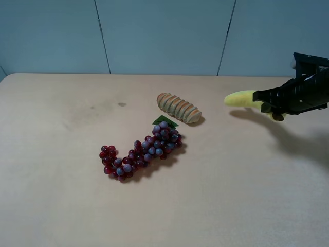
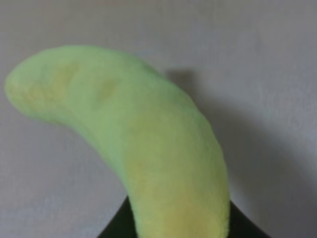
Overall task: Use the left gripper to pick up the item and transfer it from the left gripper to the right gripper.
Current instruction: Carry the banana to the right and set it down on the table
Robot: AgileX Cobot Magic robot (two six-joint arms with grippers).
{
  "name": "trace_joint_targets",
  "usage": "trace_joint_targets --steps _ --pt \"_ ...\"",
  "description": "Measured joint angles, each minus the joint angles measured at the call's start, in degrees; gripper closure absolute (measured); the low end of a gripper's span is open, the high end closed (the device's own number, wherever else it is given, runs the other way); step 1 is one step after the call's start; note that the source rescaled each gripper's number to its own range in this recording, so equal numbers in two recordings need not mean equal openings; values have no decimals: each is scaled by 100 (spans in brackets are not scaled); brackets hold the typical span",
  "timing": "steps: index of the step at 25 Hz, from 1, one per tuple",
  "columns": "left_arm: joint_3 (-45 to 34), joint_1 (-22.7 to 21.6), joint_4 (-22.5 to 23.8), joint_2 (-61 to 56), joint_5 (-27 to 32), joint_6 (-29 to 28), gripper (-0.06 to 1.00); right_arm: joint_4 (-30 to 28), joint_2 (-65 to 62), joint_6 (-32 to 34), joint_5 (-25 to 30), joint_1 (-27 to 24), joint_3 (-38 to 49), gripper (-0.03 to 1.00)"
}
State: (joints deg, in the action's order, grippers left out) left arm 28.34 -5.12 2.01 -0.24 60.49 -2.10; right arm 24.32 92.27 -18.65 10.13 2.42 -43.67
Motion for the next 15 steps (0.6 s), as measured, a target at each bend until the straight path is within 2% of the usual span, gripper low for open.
trace_joint_targets --steps 7,8,9,10,11,12,14,15 --pt "0 0 0 0 0 0 -5 32 31 125 84 0 0 97" --pt "0 0 0 0 0 0 -5 32 31 129 115 0 0 94" --pt "0 0 0 0 0 0 -5 32 31 132 130 0 0 84" --pt "0 0 0 0 0 0 -5 32 31 136 135 0 0 63" --pt "0 0 0 0 0 0 -5 32 31 136 135 0 0 37" --pt "0 0 0 0 0 0 -5 32 31 144 135 0 0 20" --pt "0 0 0 0 0 0 -5 32 31 144 135 0 0 5" --pt "0 0 0 0 0 0 -5 32 31 144 137 0 0 2"
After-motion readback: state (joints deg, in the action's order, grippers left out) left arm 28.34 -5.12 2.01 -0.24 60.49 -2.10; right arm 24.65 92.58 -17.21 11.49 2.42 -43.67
